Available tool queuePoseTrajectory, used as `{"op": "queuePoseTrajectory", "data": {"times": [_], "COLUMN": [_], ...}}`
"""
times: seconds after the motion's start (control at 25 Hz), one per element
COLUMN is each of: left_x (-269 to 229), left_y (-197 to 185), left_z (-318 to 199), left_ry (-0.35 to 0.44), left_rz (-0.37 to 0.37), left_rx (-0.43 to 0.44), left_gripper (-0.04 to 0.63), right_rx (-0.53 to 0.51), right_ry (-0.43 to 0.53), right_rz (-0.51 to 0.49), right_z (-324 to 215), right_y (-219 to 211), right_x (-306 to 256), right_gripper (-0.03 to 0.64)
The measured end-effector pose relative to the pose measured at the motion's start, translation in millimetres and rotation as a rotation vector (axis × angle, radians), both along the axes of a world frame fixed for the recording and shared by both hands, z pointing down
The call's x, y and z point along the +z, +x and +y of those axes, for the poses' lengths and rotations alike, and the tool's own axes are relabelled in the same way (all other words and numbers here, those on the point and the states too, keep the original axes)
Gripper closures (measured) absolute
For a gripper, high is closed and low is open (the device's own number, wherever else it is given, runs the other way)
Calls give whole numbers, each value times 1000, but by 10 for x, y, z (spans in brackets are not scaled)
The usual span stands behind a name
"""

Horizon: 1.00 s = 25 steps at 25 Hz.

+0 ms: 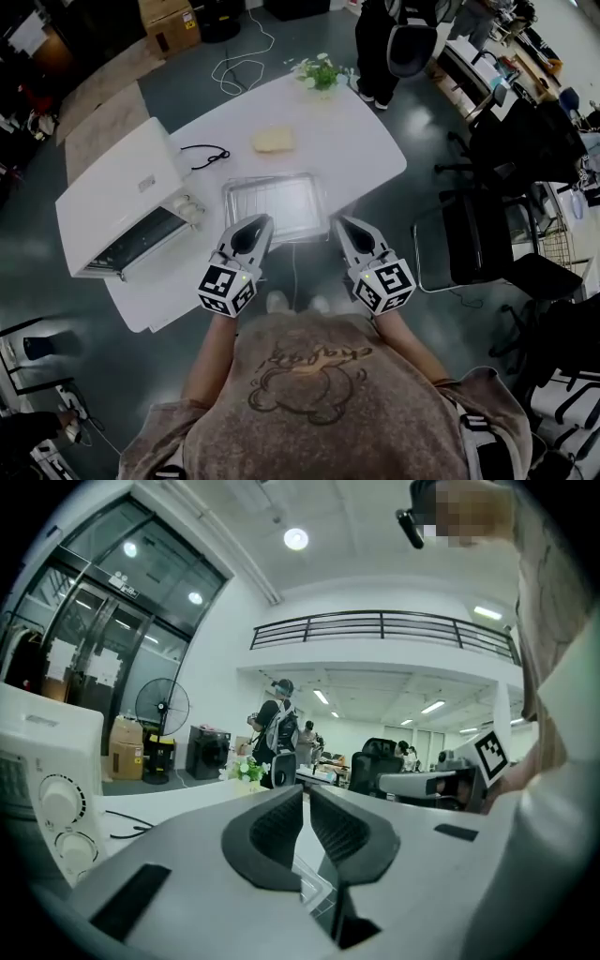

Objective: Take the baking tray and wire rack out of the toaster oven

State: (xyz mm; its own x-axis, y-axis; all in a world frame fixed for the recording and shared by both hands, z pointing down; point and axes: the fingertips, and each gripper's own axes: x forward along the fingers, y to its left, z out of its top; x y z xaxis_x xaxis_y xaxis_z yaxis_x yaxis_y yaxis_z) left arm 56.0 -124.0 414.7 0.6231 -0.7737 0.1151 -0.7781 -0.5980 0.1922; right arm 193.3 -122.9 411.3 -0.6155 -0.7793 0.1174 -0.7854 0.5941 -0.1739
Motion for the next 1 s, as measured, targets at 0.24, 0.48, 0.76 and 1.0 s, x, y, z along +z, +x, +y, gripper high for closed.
{"op": "queuePoseTrajectory", "data": {"times": [0.24, 0.48, 0.76, 1.0], "left_x": [200, 345, 361, 376], "left_y": [-49, -59, -85, -135], "left_z": [-30, -43, -50, -62], "left_ry": [-33, -60, -70, -78], "left_rz": [8, 31, 47, 63], "left_rx": [-42, -79, -106, -133], "left_gripper": [588, 591, 591, 591], "right_rx": [18, 26, 44, 45], "right_ry": [-36, -57, -81, -85], "right_rz": [18, 9, -18, -23], "right_z": [-27, -54, -74, -83], "right_y": [12, -22, 18, 19], "right_x": [225, 330, 385, 408], "right_gripper": [617, 617, 617, 617]}}
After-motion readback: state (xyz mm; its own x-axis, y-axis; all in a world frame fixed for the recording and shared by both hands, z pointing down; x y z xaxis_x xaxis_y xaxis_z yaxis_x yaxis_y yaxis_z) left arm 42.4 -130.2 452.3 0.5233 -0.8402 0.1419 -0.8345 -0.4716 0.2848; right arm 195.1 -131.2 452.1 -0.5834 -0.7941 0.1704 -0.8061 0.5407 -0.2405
